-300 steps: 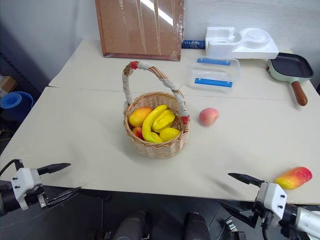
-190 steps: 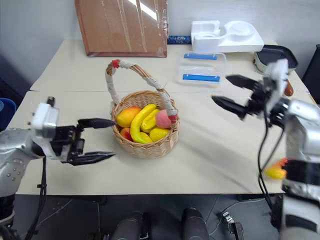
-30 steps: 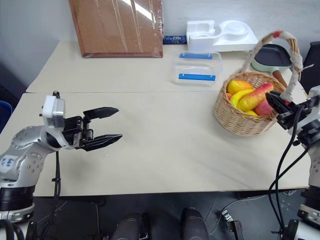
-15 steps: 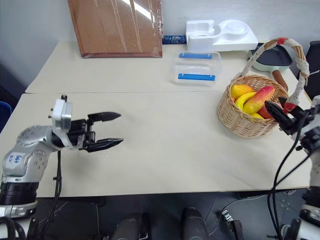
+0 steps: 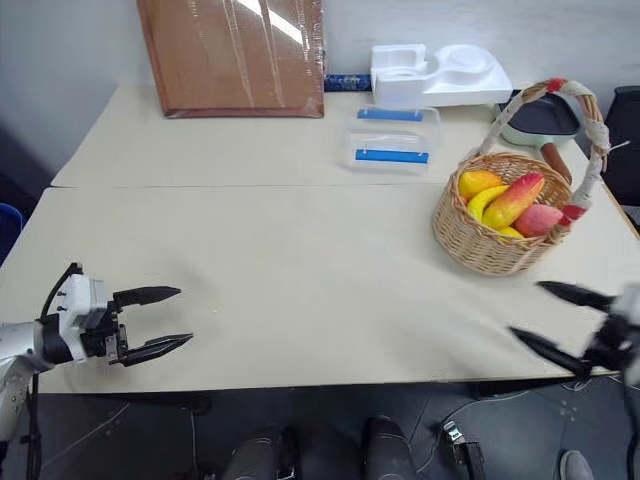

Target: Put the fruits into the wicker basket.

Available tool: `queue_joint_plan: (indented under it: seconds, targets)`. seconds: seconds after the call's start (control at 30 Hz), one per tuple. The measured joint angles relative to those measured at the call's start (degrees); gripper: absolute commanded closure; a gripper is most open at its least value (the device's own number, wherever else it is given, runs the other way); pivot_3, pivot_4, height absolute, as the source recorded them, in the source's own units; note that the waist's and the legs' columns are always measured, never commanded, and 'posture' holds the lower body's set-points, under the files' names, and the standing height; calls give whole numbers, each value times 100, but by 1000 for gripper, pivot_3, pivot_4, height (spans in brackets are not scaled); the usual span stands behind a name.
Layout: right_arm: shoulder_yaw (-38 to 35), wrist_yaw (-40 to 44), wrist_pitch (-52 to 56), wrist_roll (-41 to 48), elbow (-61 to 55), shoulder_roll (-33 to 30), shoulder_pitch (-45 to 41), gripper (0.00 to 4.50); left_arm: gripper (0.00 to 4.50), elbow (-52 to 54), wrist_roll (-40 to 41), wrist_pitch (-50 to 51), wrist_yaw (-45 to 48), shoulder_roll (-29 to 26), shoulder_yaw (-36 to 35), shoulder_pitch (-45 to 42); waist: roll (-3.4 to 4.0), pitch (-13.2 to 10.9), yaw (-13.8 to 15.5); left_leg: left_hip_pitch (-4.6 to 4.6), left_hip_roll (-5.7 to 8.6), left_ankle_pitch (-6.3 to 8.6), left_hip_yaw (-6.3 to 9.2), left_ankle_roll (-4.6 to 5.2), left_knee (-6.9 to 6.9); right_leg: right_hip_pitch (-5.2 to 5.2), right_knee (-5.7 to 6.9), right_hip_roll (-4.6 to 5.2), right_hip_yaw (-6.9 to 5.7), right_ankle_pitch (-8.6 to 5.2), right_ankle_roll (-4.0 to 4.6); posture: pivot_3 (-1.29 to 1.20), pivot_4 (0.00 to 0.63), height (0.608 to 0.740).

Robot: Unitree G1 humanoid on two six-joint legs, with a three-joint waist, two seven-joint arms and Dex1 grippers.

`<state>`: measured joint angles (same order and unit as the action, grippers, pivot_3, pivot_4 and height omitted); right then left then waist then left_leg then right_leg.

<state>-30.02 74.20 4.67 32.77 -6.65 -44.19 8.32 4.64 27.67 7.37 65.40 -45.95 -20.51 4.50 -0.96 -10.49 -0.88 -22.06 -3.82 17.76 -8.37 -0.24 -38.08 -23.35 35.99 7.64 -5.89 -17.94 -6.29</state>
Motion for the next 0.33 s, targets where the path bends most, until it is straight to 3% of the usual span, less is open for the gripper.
queue_joint_plan:
  seconds: [0.13, 0.33]
  targets:
    - [1174, -70, -386, -262, -122, 592, -751, 42, 0, 368, -388, -87, -478, 202, 149, 286, 0, 0, -55, 0, 0, 1, 3, -1, -1, -12, 26, 1, -4, 1, -1, 0, 150, 740]
    - [2228, -250, -918, -864, 341, 1056, -1765, 42, 0, 912, -544, -107, -1031, 451, 257, 236, -1, 0, -31, -3, 1, 3, 1, -3, -7, -12, 47, 4, -11, 1, -1, 0, 150, 740]
